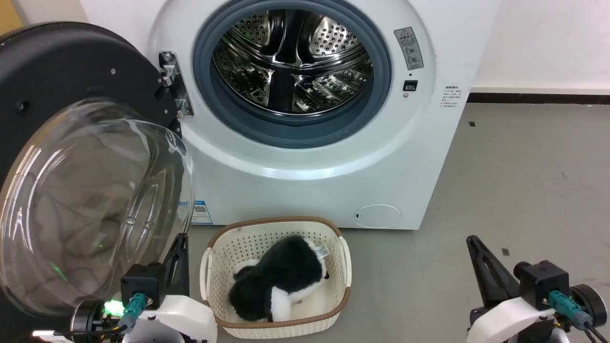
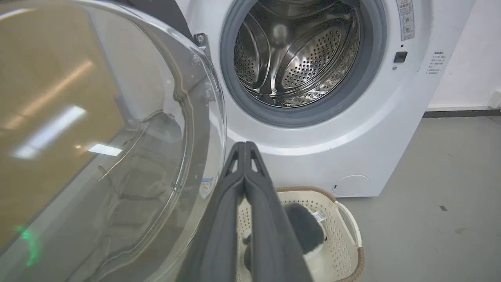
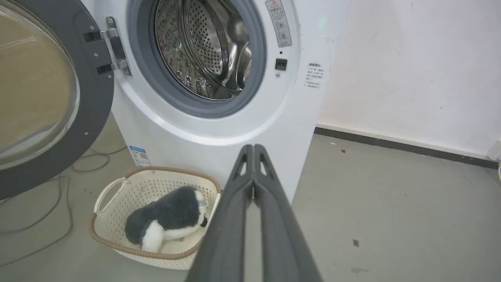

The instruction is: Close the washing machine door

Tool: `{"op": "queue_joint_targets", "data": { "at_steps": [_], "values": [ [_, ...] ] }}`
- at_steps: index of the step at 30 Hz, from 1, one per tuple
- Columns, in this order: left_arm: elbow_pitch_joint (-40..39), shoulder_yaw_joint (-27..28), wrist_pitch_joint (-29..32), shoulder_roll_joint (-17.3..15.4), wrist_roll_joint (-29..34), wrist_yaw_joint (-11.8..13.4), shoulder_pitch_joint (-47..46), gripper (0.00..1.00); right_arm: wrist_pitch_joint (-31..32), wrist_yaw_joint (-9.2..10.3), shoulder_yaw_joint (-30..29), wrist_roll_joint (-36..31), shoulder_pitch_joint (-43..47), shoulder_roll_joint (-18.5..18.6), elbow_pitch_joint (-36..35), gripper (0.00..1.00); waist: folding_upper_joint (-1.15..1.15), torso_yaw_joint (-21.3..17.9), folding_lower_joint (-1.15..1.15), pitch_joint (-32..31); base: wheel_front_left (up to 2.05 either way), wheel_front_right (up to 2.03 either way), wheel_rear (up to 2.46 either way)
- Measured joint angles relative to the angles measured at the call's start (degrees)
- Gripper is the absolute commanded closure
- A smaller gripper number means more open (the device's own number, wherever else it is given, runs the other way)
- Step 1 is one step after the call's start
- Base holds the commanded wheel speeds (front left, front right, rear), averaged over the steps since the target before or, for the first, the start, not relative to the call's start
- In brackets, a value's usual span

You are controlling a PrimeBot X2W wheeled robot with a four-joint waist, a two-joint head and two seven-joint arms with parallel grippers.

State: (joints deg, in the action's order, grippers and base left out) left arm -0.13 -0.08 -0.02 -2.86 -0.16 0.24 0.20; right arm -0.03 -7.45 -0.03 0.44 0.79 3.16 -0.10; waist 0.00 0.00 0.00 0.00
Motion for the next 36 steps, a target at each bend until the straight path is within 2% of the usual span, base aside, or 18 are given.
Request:
{"op": "queue_joint_targets", "data": {
  "at_steps": [23, 24, 36],
  "values": [
    [0.0, 0.0, 0.0, 0.0, 0.0, 0.0, 0.0, 1.0, 0.0, 0.01, 0.0, 0.0, 0.0, 0.0, 0.0, 1.0, 0.0, 0.0, 0.0, 0.0, 0.0, 0.0, 0.0],
    [0.0, 0.0, 0.0, 0.0, 0.0, 0.0, 0.0, 0.0, 0.0, 0.01, 0.0, 0.0, 0.0, 0.0, 0.0, 0.0, 0.0, 0.0, 0.0, 0.0, 0.0, 0.0, 0.0],
    [0.0, -0.5, -0.6, 0.0, 0.0, 0.9, 0.0, 0.0, -0.6, 0.01, -0.2, 1.3, 0.0, 0.0, -0.3, 0.0, 0.0, 0.0, 0.0, 0.2, 0.0, 0.0, 0.0]
  ]
}}
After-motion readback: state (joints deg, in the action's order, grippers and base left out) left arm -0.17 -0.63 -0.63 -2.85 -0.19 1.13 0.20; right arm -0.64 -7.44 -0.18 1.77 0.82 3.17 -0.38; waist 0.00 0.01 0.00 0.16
